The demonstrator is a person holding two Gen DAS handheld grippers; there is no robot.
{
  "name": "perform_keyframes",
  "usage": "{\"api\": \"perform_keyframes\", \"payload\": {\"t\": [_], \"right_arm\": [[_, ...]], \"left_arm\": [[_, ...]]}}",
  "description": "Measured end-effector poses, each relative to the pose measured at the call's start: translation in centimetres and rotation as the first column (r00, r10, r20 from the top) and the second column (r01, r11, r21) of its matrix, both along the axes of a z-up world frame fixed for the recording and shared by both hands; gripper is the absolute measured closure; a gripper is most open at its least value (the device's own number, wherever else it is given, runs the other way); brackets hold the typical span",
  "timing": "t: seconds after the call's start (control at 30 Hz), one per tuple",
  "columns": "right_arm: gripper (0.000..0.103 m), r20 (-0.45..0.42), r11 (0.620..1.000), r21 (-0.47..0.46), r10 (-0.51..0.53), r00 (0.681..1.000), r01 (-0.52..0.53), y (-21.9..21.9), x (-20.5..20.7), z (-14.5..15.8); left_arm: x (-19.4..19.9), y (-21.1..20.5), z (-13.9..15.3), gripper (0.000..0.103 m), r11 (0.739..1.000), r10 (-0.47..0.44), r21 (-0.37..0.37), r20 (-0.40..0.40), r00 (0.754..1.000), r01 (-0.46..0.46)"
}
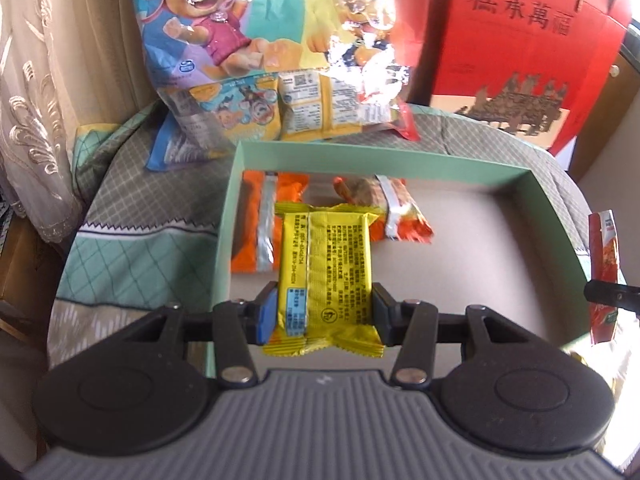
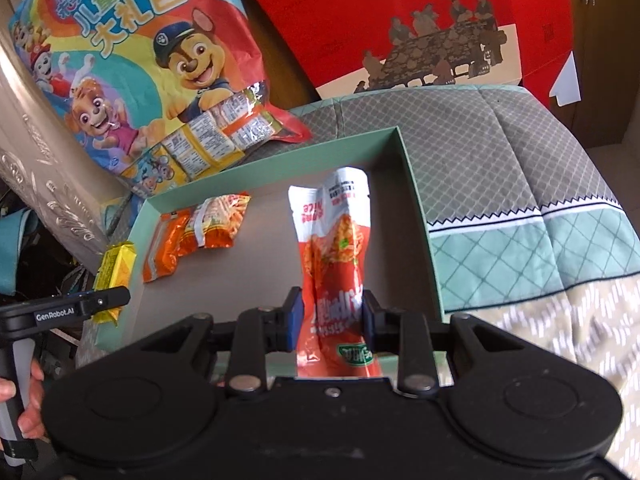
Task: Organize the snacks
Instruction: 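Lower both held snacks into the green box and open both tools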
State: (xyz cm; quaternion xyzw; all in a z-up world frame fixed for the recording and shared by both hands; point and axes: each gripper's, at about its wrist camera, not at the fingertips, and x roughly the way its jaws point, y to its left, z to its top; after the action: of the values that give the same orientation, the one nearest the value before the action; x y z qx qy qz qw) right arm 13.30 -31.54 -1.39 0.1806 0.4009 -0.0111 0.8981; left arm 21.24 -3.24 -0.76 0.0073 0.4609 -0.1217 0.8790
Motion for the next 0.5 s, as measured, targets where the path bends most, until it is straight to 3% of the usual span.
{"api": "perform_keyframes", "payload": {"t": [0.27, 0.5], "right_arm": [[0.074, -0.044, 0.998, -0.06, -0.009, 0.999, 0.006, 0.4, 7.7, -1.4], [0.071, -0.033, 0.996, -0.092, -0.021, 0.999, 0.018, -0.8, 11.7, -1.8]], "left_arm": [[6.6, -0.8, -2.3, 0.056, 0.999, 0.035, 0.029, -0.019, 0.999, -0.034], [9.9, -2.5, -3.3, 0.056, 0.999, 0.021, 0.041, -0.021, 1.0, -0.02]]}}
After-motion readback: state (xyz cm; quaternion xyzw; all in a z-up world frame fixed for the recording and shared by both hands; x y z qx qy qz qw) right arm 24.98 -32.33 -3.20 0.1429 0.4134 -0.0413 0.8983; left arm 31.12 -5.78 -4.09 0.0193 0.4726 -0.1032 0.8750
